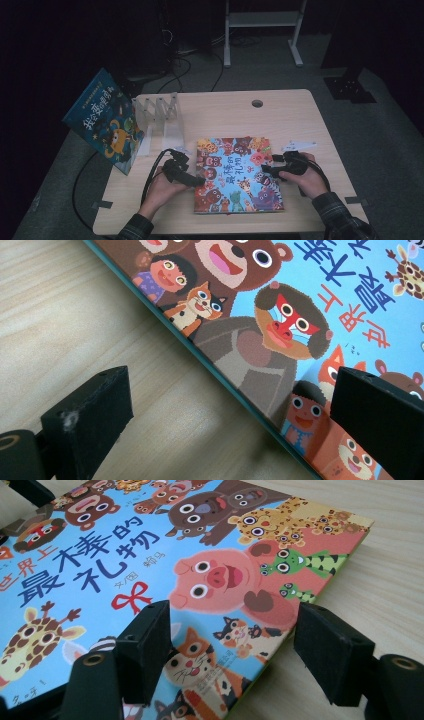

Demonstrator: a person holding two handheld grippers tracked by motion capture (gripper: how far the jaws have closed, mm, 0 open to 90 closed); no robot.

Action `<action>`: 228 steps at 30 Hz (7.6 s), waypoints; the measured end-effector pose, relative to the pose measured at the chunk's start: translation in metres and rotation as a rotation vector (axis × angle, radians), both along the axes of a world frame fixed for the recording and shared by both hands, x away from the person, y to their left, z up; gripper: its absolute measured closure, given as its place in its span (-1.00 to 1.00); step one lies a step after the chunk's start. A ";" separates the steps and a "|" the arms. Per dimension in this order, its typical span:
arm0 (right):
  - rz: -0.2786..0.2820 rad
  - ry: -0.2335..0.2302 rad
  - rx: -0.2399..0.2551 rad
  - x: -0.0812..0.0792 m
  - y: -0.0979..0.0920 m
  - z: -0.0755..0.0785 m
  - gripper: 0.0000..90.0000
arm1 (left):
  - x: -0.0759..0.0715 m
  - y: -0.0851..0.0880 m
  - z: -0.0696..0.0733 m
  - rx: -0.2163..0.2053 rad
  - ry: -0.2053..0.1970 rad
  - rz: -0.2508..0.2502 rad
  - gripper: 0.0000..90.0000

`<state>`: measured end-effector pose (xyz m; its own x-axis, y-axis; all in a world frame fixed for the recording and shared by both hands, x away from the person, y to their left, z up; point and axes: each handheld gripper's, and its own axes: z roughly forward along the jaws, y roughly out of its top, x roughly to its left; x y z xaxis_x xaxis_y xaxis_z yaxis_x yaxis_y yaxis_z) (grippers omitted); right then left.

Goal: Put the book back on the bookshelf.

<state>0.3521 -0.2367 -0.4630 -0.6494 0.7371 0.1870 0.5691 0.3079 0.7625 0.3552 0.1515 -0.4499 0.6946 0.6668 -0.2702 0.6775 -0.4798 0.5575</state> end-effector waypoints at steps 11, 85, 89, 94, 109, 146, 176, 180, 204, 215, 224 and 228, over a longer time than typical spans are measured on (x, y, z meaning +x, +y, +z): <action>0.005 -0.011 -0.011 -0.006 0.004 0.001 -0.33 | 0.001 0.000 -0.001 0.007 0.004 -0.006 -0.94; 0.122 0.031 0.064 -0.014 0.019 -0.002 -0.50 | 0.021 0.002 0.023 -0.177 0.043 -0.058 -1.00; 0.118 0.039 0.072 -0.014 0.019 -0.002 -0.50 | 0.023 0.002 0.030 -0.186 0.032 -0.067 -1.00; 0.155 0.048 0.065 -0.013 0.018 0.000 -0.47 | 0.025 0.002 0.033 -0.182 0.013 -0.064 -0.98; 0.342 0.074 0.078 -0.009 -0.003 0.002 0.53 | 0.027 0.005 0.030 -0.177 0.016 -0.055 -0.92; 0.355 0.012 -0.088 -0.020 0.014 0.008 1.00 | 0.034 0.008 0.064 -0.190 -0.018 -0.074 -0.69; 0.372 0.014 -0.081 -0.026 0.036 0.008 1.00 | 0.059 -0.004 0.139 -0.100 0.040 -0.153 0.17; 0.388 0.018 -0.075 -0.028 0.042 0.008 1.00 | 0.063 -0.005 0.146 -0.100 0.049 -0.148 0.25; 0.413 0.005 -0.050 -0.028 0.057 0.007 0.71 | 0.081 -0.035 0.187 -0.064 0.133 -0.164 0.60; 0.270 -0.051 -0.017 -0.015 0.026 0.011 0.25 | 0.084 -0.050 0.204 -0.055 0.152 -0.197 0.73; 0.110 -0.099 0.001 -0.005 -0.013 0.013 -0.01 | 0.082 -0.055 0.216 -0.032 0.128 -0.211 0.80; 0.060 -0.112 -0.035 0.001 -0.020 0.007 -0.14 | 0.080 -0.056 0.222 0.014 0.091 -0.195 0.80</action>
